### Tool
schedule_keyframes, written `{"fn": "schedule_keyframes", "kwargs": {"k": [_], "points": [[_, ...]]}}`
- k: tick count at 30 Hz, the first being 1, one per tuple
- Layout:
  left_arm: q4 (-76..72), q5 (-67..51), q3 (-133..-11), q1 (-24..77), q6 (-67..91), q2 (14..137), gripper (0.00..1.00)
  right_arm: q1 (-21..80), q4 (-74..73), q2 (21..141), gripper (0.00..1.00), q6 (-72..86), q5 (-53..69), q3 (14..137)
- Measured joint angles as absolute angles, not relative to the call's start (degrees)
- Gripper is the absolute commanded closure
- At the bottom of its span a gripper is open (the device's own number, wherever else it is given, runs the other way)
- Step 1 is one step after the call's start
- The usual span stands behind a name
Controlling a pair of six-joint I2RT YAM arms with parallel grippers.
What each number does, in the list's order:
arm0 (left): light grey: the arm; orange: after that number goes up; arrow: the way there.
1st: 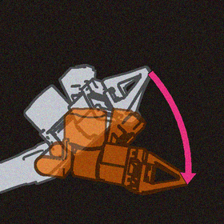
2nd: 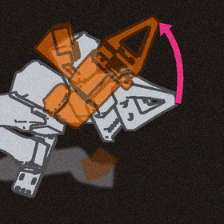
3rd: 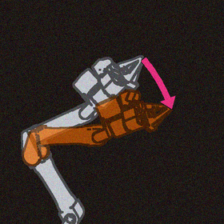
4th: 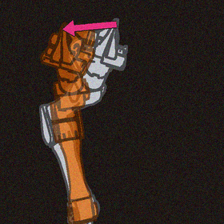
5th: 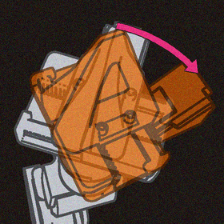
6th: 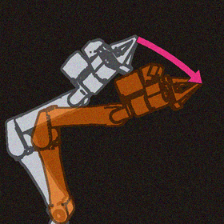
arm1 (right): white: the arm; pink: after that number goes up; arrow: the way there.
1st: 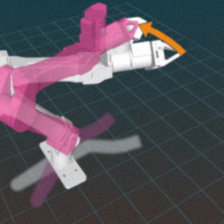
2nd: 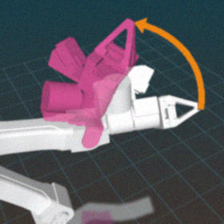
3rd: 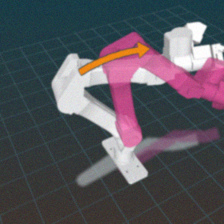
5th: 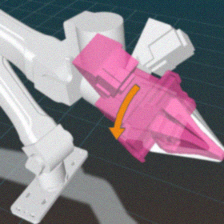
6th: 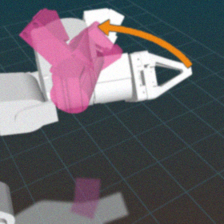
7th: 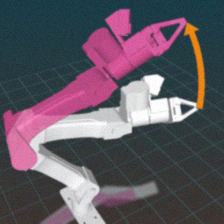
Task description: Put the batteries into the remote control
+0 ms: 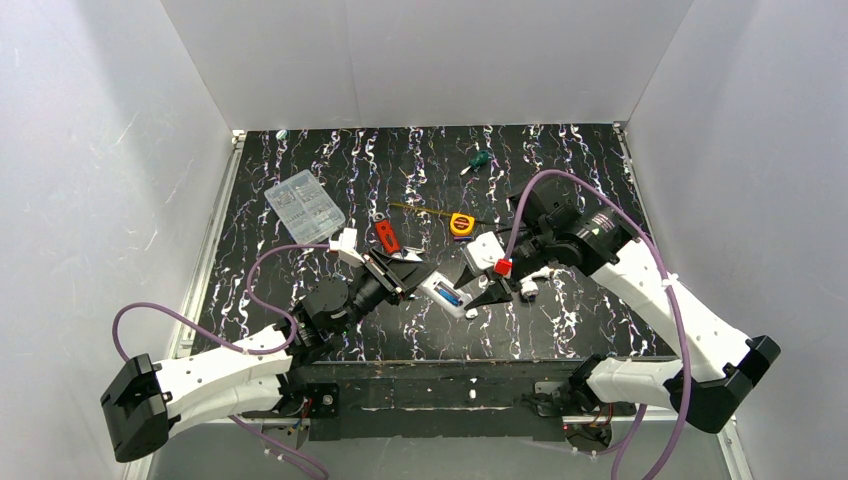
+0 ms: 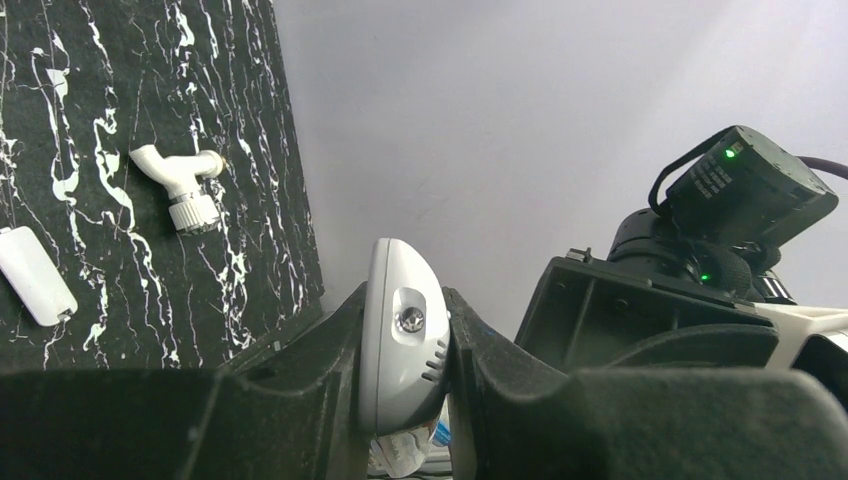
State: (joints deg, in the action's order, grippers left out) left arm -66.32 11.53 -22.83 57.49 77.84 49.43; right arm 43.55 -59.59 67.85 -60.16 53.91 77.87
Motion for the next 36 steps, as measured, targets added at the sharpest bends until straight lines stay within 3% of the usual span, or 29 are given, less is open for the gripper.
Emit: {"fn": "schedule_keyframes", "kwargs": {"k": [17, 36], "points": [[-67.42, 11.51, -22.83, 57.49, 77.82, 49.43, 1.00, 43.46, -58.50, 70.94, 0.43, -56.53, 53.91, 77.87], [-68.49, 11.51, -22.83, 57.49, 77.84, 49.45, 1.00, 43.46, -59.51, 70.94, 0.51, -59.66, 53.93, 77.87]]}}
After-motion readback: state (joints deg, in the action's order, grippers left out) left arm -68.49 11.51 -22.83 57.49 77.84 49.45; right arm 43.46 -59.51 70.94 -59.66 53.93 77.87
